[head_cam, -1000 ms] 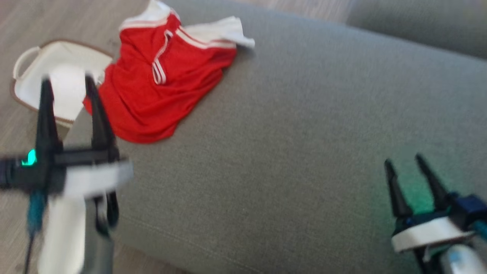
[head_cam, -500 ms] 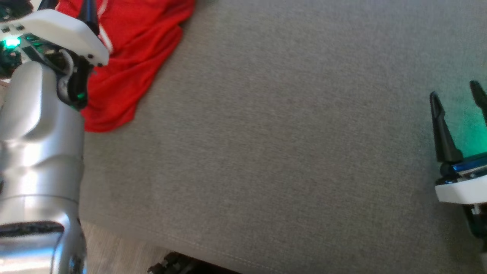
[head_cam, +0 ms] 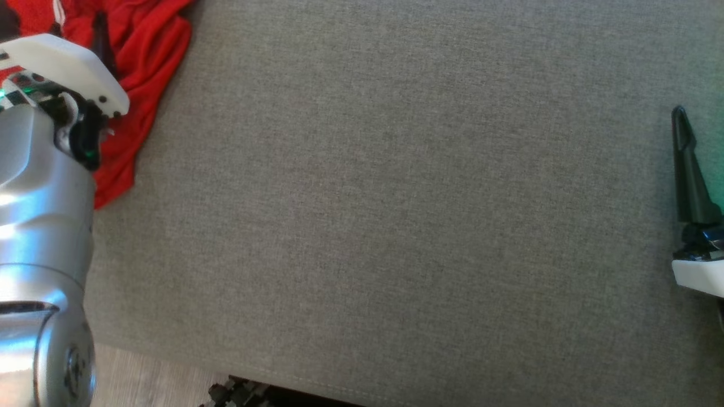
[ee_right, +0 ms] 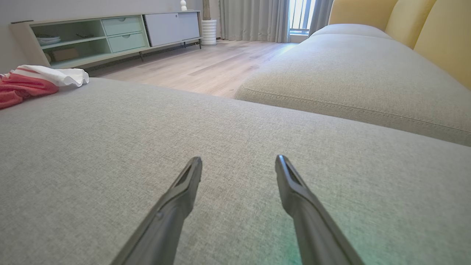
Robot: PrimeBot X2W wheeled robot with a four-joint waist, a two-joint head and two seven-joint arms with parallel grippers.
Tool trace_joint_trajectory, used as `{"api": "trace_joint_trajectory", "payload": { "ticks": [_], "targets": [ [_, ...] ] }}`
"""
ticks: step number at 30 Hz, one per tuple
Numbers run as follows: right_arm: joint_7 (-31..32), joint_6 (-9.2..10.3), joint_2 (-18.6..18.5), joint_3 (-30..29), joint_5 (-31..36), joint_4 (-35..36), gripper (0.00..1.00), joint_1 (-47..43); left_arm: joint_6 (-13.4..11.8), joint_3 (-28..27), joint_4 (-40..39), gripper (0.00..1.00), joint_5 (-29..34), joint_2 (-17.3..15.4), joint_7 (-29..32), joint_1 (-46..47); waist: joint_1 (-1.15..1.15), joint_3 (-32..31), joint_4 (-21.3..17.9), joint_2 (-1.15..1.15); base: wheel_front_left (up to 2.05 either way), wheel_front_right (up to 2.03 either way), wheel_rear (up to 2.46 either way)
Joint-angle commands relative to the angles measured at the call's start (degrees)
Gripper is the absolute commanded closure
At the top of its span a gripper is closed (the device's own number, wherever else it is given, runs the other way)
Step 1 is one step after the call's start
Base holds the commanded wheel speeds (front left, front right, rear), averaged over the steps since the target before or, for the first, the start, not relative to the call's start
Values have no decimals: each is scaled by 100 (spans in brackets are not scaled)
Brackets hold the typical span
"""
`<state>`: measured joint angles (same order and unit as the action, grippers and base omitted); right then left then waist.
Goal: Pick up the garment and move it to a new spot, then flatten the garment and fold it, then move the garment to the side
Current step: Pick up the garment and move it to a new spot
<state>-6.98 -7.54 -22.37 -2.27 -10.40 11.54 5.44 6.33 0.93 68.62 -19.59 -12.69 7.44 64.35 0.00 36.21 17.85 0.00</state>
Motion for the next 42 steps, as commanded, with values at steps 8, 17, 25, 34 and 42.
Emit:
{"api": "trace_joint_trajectory", "payload": {
  "ticks": [8,17,25,34,42],
  "targets": [
    [-42,5,9,200,78,-34,0,-4,5,237,105,100,249,-496,-866,84,0,-273,-48,0,0,0,0],
    [-574,5,533,692,-46,-869,0,289,98,979,-350,100,764,-753,-1501,808,0,-1251,-565,0,0,0,0],
    [-786,5,1010,936,-178,-1483,0,386,113,1870,-1166,100,870,-797,-1361,1358,0,-2040,-1353,0,0,0,0],
    [-800,5,1504,918,-271,-1487,0,306,114,2806,-2645,100,120,-1016,-676,1634,0,-2666,-2484,0,0,0,0],
    [-801,5,1695,832,-283,-1393,0,255,115,3117,-3554,100,-692,-848,-104,1109,0,-2631,-2938,0,0,0,0]
  ]
}}
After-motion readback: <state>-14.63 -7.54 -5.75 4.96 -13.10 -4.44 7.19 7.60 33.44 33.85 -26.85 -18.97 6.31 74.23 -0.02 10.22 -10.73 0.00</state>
